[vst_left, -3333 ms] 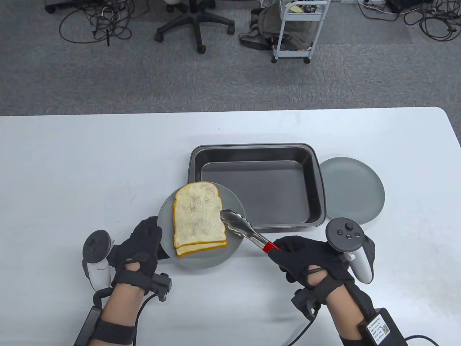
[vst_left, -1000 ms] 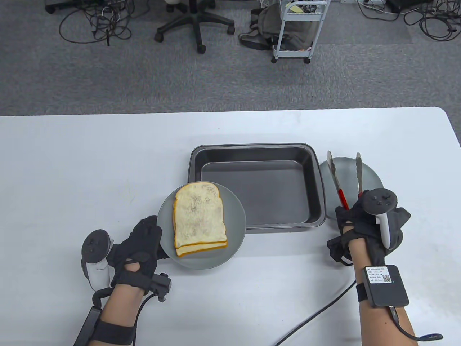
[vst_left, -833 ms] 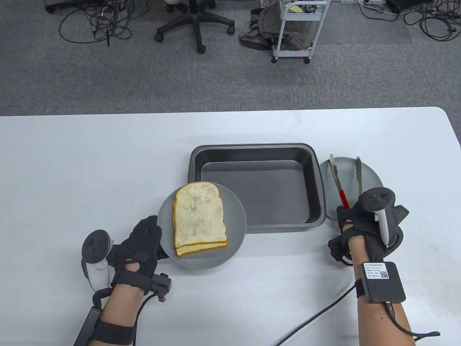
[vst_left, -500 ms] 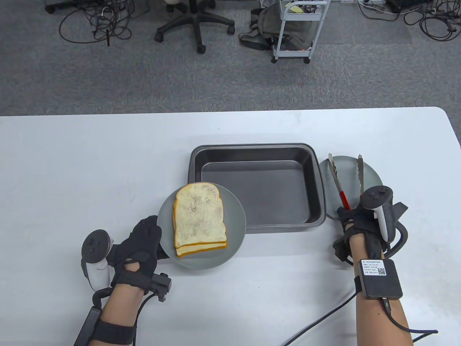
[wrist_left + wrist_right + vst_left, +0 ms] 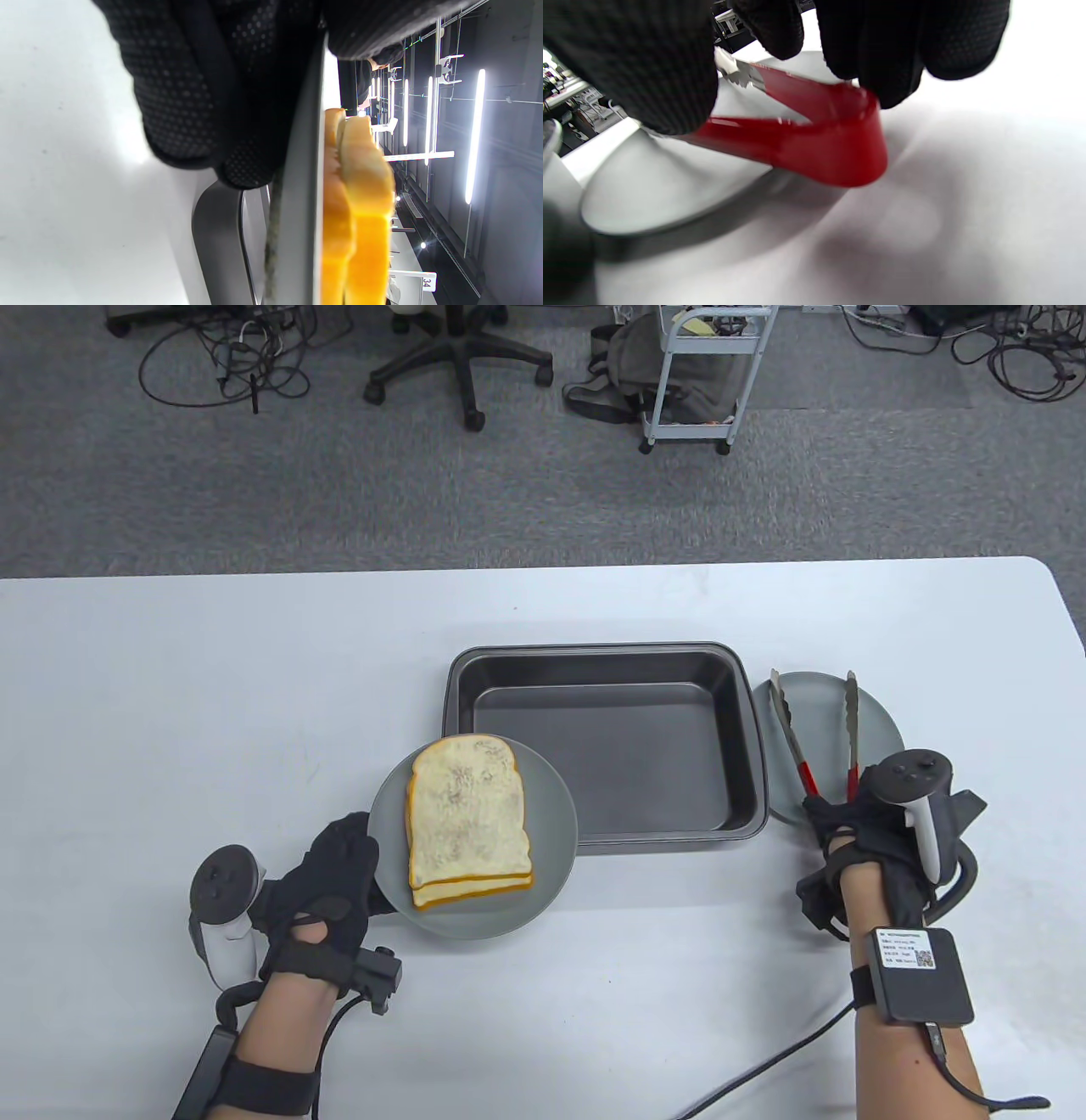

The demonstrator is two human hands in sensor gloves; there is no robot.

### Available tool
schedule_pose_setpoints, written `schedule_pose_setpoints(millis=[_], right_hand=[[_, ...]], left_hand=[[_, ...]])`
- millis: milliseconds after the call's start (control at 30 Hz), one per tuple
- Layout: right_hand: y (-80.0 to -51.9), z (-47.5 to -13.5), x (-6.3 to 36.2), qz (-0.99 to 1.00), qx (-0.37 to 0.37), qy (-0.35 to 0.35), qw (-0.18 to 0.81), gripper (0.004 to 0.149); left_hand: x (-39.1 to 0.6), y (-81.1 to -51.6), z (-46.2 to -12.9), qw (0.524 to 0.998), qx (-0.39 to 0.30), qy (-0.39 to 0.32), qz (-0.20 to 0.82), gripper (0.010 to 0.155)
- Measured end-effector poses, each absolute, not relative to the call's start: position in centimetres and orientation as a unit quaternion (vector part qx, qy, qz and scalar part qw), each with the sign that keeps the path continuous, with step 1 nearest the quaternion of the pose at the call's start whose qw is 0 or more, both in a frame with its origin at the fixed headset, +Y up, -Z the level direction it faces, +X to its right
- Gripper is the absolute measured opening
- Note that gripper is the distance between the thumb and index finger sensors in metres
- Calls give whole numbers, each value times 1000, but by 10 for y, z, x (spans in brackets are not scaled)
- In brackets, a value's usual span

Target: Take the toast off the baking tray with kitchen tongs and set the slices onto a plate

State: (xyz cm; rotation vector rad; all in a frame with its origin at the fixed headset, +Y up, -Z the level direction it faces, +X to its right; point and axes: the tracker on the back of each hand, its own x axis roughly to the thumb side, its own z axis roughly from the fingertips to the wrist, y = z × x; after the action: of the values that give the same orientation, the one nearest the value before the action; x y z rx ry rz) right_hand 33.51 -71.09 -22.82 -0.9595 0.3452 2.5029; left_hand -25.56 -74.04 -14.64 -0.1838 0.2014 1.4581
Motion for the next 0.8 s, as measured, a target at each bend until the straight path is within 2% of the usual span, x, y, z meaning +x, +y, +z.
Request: schedule_pose_setpoints(millis=[133, 300, 600, 800], right_hand=[[-697, -221, 340, 903, -329, 110, 253, 86], [-679, -211, 328, 923, -277, 86, 251, 82], [-640, -181, 277, 968, -162, -21, 191, 80], [-624, -161, 243, 975, -89, -76, 189, 78]], left_hand=[[-256, -740, -146, 737, -84, 92, 665, 55], [-256, -740, -146, 737, -82, 92, 665, 55], [-258, -738, -146, 736, -77, 89, 666, 55], [-258, -738, -146, 735, -78, 88, 667, 55]])
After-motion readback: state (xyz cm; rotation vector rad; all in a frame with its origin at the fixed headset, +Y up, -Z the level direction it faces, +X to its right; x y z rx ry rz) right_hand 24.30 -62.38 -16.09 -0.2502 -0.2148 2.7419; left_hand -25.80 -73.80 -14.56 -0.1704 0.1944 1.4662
